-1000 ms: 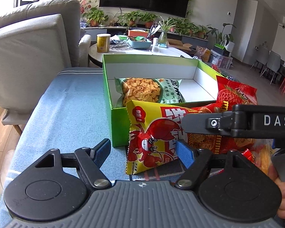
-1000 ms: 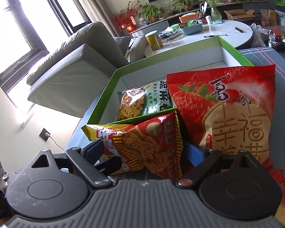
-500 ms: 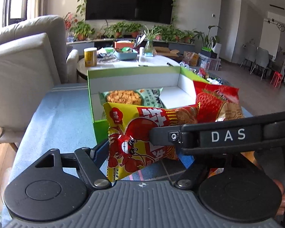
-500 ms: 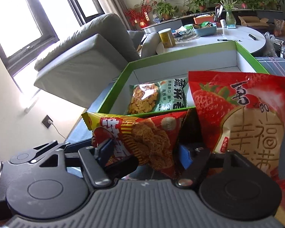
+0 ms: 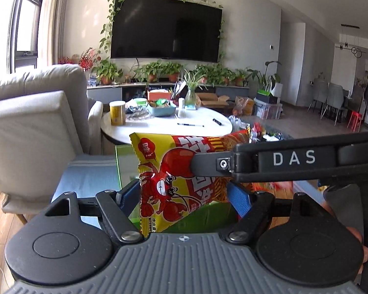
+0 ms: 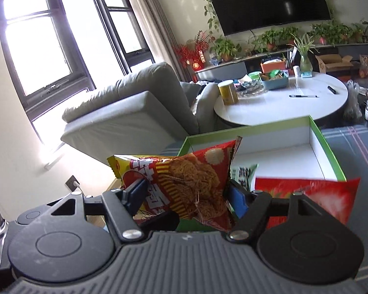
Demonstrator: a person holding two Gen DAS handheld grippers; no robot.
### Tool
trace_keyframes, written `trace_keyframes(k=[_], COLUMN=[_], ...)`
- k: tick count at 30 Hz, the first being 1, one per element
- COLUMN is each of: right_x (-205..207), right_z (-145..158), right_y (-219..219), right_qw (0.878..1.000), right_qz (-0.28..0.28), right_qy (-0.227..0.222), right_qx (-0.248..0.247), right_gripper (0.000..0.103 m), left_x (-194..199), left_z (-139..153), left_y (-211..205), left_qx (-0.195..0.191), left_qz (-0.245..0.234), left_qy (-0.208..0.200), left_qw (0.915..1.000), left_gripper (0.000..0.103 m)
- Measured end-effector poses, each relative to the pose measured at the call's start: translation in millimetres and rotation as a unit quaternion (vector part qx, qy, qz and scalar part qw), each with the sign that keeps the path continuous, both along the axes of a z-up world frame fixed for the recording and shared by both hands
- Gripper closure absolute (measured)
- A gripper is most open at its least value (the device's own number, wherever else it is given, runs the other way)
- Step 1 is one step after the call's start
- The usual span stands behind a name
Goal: Organize snacks
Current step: 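Place the spicy snack bag into the green box beside the chip bag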
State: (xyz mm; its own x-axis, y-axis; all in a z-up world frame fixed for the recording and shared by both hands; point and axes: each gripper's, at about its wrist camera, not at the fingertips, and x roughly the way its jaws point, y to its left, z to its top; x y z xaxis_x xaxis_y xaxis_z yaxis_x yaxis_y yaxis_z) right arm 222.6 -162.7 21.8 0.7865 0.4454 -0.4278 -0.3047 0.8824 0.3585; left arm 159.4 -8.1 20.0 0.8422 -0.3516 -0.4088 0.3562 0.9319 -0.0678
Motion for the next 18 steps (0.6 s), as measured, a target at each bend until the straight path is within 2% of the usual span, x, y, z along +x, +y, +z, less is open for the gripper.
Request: trace_keyframes(k=[8,18], right_x=[38,78], right_z=[8,-3], right_y=[-10,-7], right_qw=[1.000,0.999], right_qz=[0.000,-0.004], right_qy=[0.016,0.042], right_qx=[0.008,0.003], right_gripper=[0.036,0.036], left_x=[40,90], left_z=[9,-3], left_y=[-6,-10], left_qx=[0.000,0.018], left_qz=[-0.004,0.004], left_qy=[0.011,0.034], left_qw=[0.9999,0.9992], left_gripper=[0.030,0.030])
